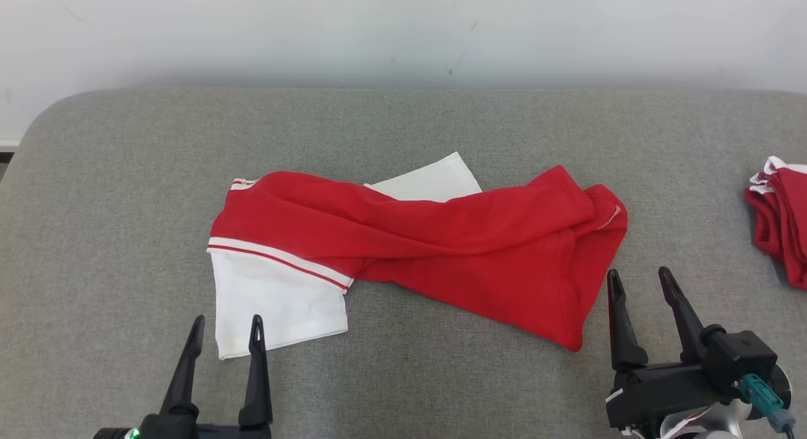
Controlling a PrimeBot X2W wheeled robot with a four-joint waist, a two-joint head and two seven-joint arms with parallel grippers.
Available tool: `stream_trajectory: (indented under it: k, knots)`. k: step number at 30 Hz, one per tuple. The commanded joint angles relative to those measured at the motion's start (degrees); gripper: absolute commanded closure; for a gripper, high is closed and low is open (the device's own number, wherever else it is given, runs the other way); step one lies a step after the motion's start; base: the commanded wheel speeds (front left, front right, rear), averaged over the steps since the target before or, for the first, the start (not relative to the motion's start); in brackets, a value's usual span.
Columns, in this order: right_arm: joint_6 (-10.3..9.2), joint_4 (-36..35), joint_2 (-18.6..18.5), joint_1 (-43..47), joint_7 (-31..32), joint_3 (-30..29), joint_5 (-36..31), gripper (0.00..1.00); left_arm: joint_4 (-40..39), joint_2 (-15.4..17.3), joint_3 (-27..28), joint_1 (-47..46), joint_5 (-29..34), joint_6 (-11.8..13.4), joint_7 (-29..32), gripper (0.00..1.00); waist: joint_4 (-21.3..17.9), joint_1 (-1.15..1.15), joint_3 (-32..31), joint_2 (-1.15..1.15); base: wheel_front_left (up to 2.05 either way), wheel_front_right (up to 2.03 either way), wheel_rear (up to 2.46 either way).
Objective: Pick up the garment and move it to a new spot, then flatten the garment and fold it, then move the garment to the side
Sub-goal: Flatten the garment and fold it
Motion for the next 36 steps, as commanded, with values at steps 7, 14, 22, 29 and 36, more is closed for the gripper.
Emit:
stream_trajectory:
  k: [7, 14, 22, 29, 36]
  knots:
    - [-0.15, 4.08, 0.20, -4.12, 9.82, -1.25, 1.00, 0.00, 1.86, -0.44, 0.41, -0.36, 1.01, -1.66, -0.18, 0.00, 0.00, 0.01, 0.62, 0.00, 0.00, 0.00, 0.00]
    - [-0.15, 10.02, 0.14, -13.43, 26.52, -2.97, 1.99, 0.00, 2.62, -0.70, -0.45, -1.90, 0.94, -2.38, -0.18, 0.00, 0.80, 0.01, 2.48, 0.00, 0.00, 0.00, 0.00]
    - [-0.15, 16.56, 0.16, -22.65, 37.97, -4.17, -1.12, 0.00, 3.27, -0.94, -1.25, -3.47, 0.42, -2.51, -0.18, 0.00, 2.69, 0.01, 5.01, 0.00, 0.00, 0.00, 0.00]
    - [-0.15, 19.65, 0.18, -24.97, 40.77, -3.45, -2.08, 0.00, 3.21, -0.97, -1.17, -3.93, 0.30, -2.61, -0.18, 0.00, 3.34, 0.01, 5.93, 0.00, 0.00, 0.00, 0.00]
    - [-0.15, 19.69, 0.17, -24.21, 39.56, -1.48, -2.02, 1.00, 3.54, -1.00, -0.99, -4.08, 0.60, -2.69, -0.18, 0.00, 2.92, 0.01, 5.99, 0.00, 0.00, 0.00, 0.00]
